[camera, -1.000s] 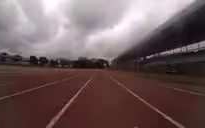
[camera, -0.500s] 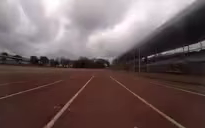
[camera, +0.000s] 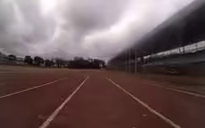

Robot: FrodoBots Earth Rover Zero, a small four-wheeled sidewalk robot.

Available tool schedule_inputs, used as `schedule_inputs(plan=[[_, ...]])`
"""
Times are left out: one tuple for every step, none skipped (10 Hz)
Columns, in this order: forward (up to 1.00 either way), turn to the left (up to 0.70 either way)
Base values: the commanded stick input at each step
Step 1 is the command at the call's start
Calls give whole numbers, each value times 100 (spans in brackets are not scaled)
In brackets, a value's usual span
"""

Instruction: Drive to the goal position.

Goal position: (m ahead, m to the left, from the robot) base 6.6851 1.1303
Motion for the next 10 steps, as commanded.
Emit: schedule_inputs(plan=[[70, -1], [70, 0], [70, 0], [70, 0], [70, 0], [70, 0], [70, 0], [70, 0], [70, 0], [70, 0]])
